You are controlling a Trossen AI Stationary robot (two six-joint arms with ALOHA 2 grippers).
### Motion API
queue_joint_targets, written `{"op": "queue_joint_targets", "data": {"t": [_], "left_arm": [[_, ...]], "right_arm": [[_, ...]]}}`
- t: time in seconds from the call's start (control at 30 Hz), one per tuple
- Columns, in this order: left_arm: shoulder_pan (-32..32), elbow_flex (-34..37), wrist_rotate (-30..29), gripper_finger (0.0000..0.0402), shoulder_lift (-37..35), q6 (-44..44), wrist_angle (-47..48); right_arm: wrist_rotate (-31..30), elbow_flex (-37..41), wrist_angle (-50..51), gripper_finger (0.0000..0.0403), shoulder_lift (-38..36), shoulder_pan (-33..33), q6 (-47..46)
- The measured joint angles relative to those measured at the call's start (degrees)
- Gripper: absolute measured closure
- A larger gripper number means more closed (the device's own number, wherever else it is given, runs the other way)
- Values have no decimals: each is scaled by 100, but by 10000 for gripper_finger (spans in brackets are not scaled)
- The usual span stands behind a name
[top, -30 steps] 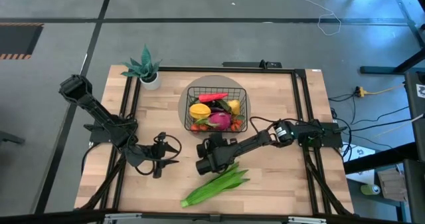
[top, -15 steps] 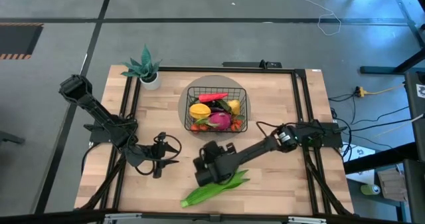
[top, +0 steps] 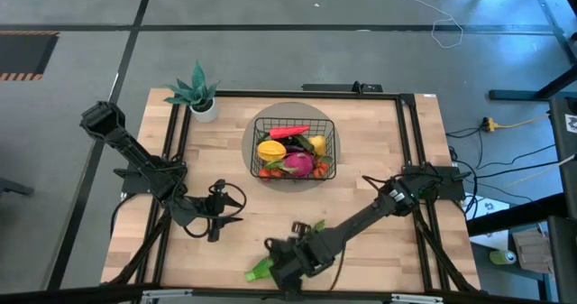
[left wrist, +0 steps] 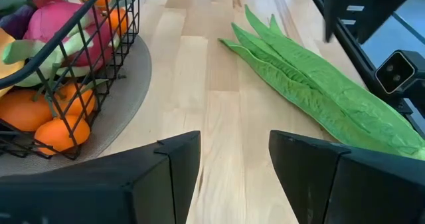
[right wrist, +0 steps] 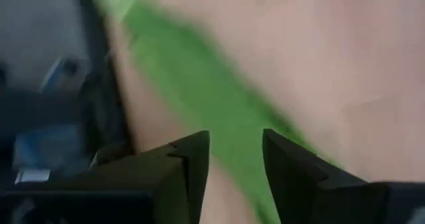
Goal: Build produce basket
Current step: Put the lettuce into the black wire basket
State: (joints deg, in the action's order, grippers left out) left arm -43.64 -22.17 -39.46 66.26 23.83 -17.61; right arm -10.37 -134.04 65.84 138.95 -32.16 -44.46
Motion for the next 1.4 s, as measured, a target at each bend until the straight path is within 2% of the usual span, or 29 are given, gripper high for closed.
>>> {"op": "queue_joint_targets", "data": {"t": [0.1,0.23,0.47,0.73,1.07,1.27,1.4], "left_arm": [[0,0,0,233,0,0,0],[0,0,0,233,2,0,0],[0,0,0,233,0,0,0],[0,0,-1,233,1,0,0],[0,0,15,233,2,-2,51],[0,0,15,233,1,-2,52],[0,0,15,233,2,-4,52]], "right_arm": [[511,2,23,273,3,-148,495],[540,4,25,273,24,-358,995],[-536,4,-215,273,24,-503,1515],[-631,14,-328,273,90,-501,2535],[-563,46,-391,273,112,-285,2449],[-61,48,-447,273,255,-182,2732],[-98,48,-429,273,350,-159,2897]]}}
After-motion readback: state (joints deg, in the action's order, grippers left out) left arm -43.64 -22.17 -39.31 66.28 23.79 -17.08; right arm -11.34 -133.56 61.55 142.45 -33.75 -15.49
